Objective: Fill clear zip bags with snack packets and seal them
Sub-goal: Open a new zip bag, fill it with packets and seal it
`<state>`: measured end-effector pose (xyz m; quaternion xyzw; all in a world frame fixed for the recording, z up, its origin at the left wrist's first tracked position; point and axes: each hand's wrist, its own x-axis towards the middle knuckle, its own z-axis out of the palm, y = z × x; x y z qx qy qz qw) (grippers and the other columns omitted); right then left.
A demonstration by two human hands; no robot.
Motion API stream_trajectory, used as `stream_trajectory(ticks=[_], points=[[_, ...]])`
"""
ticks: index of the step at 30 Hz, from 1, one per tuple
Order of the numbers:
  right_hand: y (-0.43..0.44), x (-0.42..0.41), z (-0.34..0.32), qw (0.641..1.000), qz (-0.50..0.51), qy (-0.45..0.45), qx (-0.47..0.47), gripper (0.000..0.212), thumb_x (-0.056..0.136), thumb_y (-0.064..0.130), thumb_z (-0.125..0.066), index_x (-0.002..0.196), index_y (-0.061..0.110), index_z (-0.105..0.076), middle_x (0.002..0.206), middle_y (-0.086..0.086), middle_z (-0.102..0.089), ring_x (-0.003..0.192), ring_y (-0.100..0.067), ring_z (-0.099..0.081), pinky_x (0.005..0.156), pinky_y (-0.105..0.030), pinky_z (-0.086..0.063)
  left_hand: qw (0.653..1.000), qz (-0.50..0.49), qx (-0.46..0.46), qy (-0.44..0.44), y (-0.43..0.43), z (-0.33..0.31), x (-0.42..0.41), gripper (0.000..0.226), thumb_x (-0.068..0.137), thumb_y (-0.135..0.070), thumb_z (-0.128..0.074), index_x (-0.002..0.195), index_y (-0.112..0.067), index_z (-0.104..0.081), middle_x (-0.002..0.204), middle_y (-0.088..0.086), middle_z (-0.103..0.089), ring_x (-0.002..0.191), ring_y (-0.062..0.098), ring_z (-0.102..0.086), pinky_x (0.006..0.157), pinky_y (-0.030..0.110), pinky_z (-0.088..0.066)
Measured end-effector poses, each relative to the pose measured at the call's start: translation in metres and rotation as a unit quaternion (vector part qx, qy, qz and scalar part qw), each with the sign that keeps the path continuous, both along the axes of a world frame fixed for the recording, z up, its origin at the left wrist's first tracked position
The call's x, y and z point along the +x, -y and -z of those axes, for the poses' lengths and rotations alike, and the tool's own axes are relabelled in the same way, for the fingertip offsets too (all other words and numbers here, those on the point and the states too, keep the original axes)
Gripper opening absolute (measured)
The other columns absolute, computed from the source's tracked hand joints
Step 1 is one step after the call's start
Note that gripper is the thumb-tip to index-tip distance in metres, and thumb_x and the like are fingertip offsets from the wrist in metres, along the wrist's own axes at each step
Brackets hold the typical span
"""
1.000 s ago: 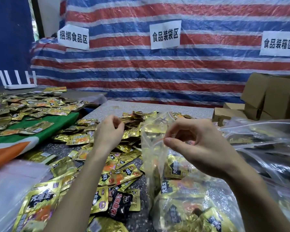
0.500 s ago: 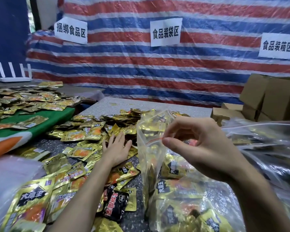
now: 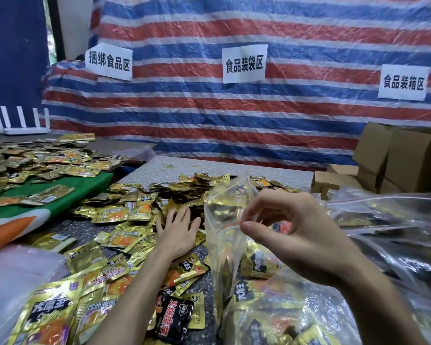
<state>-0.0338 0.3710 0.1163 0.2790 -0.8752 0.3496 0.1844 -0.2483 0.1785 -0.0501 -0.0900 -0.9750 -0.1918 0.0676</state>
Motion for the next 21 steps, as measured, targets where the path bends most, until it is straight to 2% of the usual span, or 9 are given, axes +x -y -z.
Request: stream_trajectory(ticks=[2,4,6,8,10,13,15,18,21], points=[[-0.001,0.0,0.0,1.0,-0.002,0.003,-0.002,0.004,0.087,0.017,-0.07,0.083,0.017,-0.072,0.08,0.008,-0.07,0.08,-0.012,-0.067,0.073,-0.034,-0.056,0.997,-0.024,0.027,-0.065,0.001,-0.005,0.0,0.059,0.104,-0.052,-0.02,0.153,-0.02,-0.031,0.16,-0.004,-0.027,0.149,0.017,-0.013,0.12,0.053,-0.003],[-0.002,-0.001,0.0,1.0,0.0,0.004,-0.005,0.004,0.087,0.016,-0.071,0.083,0.018,-0.072,0.08,0.008,-0.07,0.079,-0.012,-0.067,0.073,-0.032,-0.056,0.987,-0.056,0.056,-0.137,0.003,-0.01,0.002,0.047,0.104,-0.043,-0.036,0.142,-0.018,-0.048,0.149,-0.003,-0.043,0.143,0.016,-0.028,0.119,0.048,-0.008],[-0.002,-0.002,0.0,1.0,0.002,0.004,-0.003,0.004,0.087,0.018,-0.07,0.083,0.019,-0.072,0.08,0.01,-0.069,0.08,-0.011,-0.067,0.072,-0.03,-0.055,0.975,-0.087,0.096,-0.182,0.004,-0.011,0.003,0.035,0.098,-0.028,-0.056,0.129,-0.013,-0.059,0.133,0.0,-0.055,0.133,0.019,-0.044,0.118,0.046,-0.015],[-0.002,-0.002,0.0,1.0,0.002,0.003,-0.002,0.004,0.087,0.018,-0.07,0.083,0.02,-0.072,0.079,0.01,-0.069,0.08,-0.011,-0.067,0.072,-0.029,-0.055,0.964,-0.12,0.139,-0.194,0.005,-0.007,0.004,0.03,0.089,-0.011,-0.066,0.119,-0.01,-0.061,0.12,0.002,-0.059,0.118,0.022,-0.054,0.116,0.046,-0.024],[-0.002,-0.002,0.0,1.0,-0.001,0.002,0.002,0.005,0.087,0.017,-0.071,0.083,0.019,-0.072,0.079,0.011,-0.069,0.08,-0.01,-0.067,0.073,-0.029,-0.055,0.965,-0.135,0.151,-0.168,0.007,-0.001,0.003,0.052,0.084,-0.003,-0.069,0.132,-0.009,-0.051,0.129,0.005,-0.055,0.116,0.024,-0.055,0.111,0.046,-0.034],[-0.003,-0.002,0.0,1.0,0.002,0.0,0.005,0.006,0.088,0.016,-0.071,0.083,0.019,-0.072,0.08,0.011,-0.069,0.081,-0.01,-0.067,0.073,-0.029,-0.055,0.981,-0.13,0.095,-0.11,0.011,0.007,-0.001,0.086,0.081,-0.002,-0.07,0.152,-0.027,-0.03,0.15,0.0,-0.043,0.131,0.025,-0.042,0.108,0.044,-0.034],[-0.003,-0.002,0.0,1.0,0.003,0.001,0.006,0.005,0.088,0.016,-0.071,0.083,0.019,-0.072,0.08,0.011,-0.07,0.081,-0.01,-0.067,0.073,-0.029,-0.055,0.985,-0.146,0.042,-0.082,0.013,0.008,-0.003,0.082,0.083,-0.006,-0.068,0.151,-0.036,-0.033,0.15,-0.003,-0.041,0.135,0.025,-0.034,0.109,0.043,-0.029],[-0.003,-0.001,0.001,1.0,-0.002,0.0,0.004,0.007,0.088,0.015,-0.071,0.083,0.019,-0.072,0.08,0.011,-0.07,0.08,-0.01,-0.067,0.072,-0.028,-0.055,0.981,-0.164,-0.006,-0.102,0.014,0.005,0.0,0.068,0.085,-0.009,-0.063,0.145,-0.038,-0.045,0.142,-0.004,-0.044,0.129,0.022,-0.037,0.104,0.04,-0.028],[-0.002,-0.001,0.001,1.0,-0.005,-0.001,0.006,0.007,0.088,0.014,-0.071,0.084,0.019,-0.072,0.081,0.01,-0.07,0.081,-0.01,-0.067,0.072,-0.029,-0.055,0.981,-0.156,0.068,-0.094,0.019,-0.016,0.006,0.047,0.093,-0.013,-0.057,0.135,-0.033,-0.055,0.129,-0.001,-0.058,0.12,0.024,-0.046,0.096,0.041,-0.034]])
